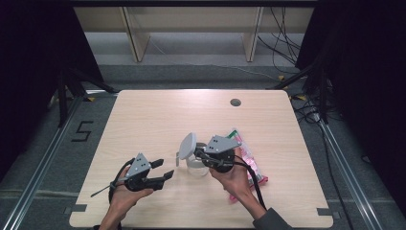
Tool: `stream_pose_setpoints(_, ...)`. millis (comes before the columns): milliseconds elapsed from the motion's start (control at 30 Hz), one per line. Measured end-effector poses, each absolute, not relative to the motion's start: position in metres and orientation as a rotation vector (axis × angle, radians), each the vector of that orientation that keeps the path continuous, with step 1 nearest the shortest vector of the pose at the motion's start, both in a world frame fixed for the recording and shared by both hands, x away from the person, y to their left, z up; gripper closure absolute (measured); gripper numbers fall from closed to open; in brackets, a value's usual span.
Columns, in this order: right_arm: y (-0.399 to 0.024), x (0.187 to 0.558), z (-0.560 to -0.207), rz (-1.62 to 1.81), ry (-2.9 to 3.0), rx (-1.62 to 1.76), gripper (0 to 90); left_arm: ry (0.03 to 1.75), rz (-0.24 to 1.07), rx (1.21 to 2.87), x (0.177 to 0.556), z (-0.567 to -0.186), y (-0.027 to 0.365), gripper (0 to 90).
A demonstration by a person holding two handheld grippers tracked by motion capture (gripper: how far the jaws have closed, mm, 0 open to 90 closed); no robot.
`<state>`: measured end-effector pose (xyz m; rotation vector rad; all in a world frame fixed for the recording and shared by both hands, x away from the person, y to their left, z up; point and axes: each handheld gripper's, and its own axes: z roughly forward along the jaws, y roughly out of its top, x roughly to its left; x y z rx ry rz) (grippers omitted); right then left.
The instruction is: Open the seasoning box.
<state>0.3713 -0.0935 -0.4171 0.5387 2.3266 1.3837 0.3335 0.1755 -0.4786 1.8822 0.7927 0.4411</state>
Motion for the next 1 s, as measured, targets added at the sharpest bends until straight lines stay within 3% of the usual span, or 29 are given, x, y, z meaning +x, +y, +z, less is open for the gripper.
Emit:
stream_pose_setpoints(633,-0.08,0.372,-0.412,1.424,2.328,0.505,89.1,0.818,0.417,1.881,0.33,-0.479,0.175,32.7)
stream_pose_setpoints(1000,-0.145,0.383,-0.41,1.427,2.278,0.694,77.8,0.848,0.412,1.853,0.332,-0.481,0.178,30.6)
